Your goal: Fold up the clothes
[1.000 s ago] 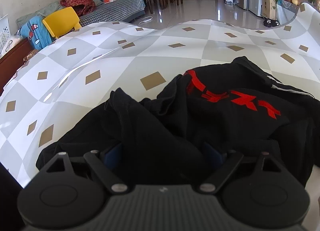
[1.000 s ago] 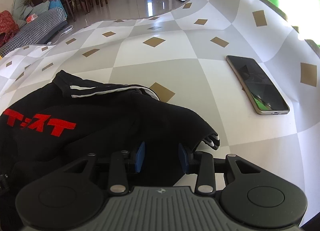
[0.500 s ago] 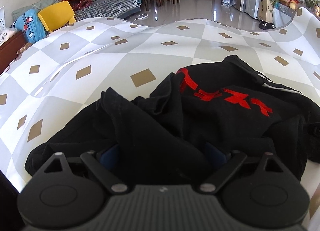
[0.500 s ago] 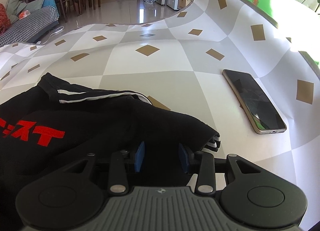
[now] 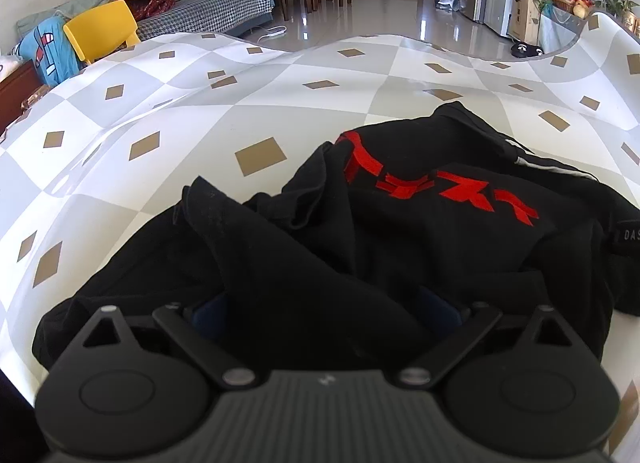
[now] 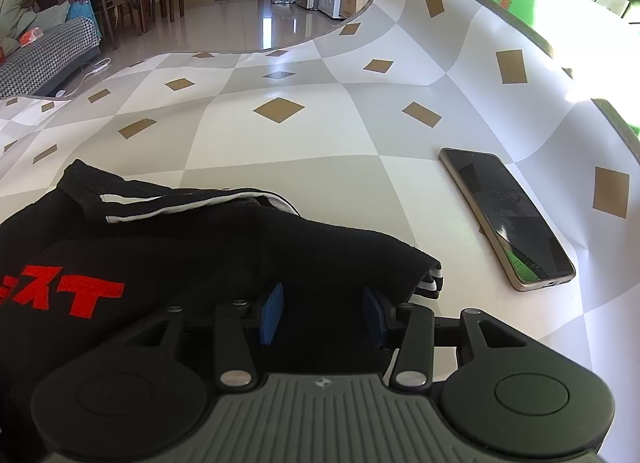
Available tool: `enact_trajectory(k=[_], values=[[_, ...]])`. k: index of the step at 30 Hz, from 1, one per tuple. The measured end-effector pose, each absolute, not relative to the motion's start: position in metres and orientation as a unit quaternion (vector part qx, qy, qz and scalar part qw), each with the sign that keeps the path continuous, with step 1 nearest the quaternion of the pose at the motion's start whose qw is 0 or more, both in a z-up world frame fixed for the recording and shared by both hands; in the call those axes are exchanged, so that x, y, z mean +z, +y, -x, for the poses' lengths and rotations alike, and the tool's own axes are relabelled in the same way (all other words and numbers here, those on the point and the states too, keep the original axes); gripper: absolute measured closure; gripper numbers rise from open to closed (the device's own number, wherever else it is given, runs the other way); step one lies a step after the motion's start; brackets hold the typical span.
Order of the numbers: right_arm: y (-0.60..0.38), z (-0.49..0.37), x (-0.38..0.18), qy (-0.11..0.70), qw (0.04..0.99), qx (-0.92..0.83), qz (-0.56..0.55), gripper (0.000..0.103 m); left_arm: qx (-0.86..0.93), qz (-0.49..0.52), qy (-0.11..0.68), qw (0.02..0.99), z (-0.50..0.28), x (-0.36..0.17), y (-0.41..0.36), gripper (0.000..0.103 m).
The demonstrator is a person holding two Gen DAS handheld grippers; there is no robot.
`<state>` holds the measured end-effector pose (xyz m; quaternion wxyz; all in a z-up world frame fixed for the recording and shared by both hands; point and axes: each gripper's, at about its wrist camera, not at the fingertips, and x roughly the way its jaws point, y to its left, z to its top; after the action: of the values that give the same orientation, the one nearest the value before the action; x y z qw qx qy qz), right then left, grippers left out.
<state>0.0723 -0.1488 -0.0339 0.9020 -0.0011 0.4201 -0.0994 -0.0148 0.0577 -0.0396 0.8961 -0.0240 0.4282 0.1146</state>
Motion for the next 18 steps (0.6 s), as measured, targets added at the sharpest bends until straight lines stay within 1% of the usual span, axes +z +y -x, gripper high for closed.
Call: enact_trajectory(k=[5, 9, 18], values=[[-0.155, -0.08, -0.03, 0.426, 0.899, -0.102, -0.004, 0.06, 0.1, 0.031, 0.428, 0.898, 0.003, -0.043, 0.055, 0.002], [-0.166, -0.075, -0.021, 0.411, 0.905, -0.099, -0.045, 0.06, 0.082, 0.038, 0.423, 0.902, 0.0, -0.039, 0.054, 0.002], [-0.143, -0.054, -0.007, 0.395, 0.917, 0.011, -0.043, 0.06, 0.099, 0.062, 0.385, 0.916, 0.018, -0.007, 0.079, 0.0]])
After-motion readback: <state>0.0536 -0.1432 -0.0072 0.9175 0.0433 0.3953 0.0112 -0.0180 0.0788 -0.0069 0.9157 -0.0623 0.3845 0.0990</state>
